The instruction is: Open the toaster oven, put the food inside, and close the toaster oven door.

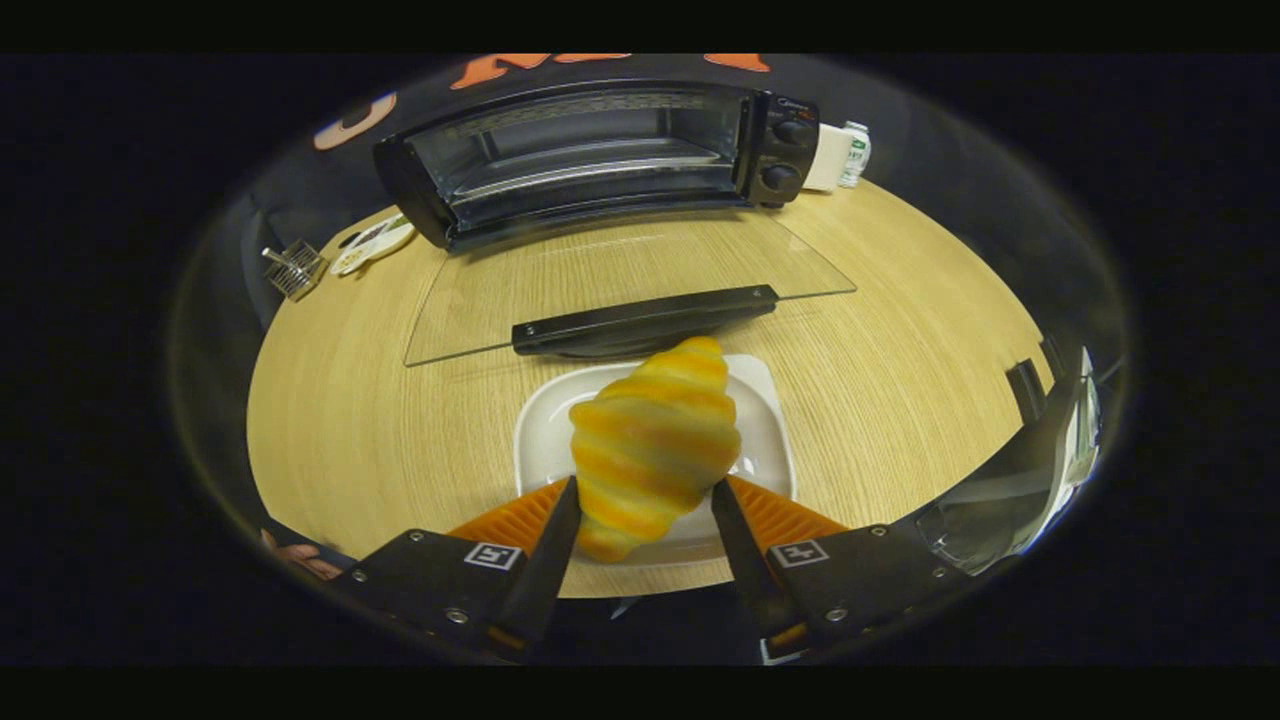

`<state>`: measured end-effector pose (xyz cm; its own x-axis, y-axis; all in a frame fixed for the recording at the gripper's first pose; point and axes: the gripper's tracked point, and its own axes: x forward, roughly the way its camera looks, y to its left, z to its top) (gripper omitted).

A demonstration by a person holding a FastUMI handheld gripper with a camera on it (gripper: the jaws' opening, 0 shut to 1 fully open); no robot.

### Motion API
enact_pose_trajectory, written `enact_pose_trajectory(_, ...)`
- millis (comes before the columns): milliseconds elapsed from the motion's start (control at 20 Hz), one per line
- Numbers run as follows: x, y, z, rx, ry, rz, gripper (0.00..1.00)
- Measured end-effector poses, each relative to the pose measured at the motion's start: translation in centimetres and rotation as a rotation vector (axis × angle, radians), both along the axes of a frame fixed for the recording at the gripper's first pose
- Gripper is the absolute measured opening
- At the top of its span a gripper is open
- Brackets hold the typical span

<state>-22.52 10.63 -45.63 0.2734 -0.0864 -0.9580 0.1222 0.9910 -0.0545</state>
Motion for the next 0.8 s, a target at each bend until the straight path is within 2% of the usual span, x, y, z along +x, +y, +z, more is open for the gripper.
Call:
enact_pose_trajectory(200,-0.4,0.0,0.0,0.067,0.018,0.005,0.57)
enact_pose_trajectory(300,-0.5,-0.1,0.2,0.116,0.021,0.015,0.51)
enact_pose_trajectory(550,-0.3,-0.1,1.5,0.249,-0.019,0.007,0.49)
enact_pose_trajectory(800,0.6,0.3,3.3,0.419,-0.098,-0.071,0.48)
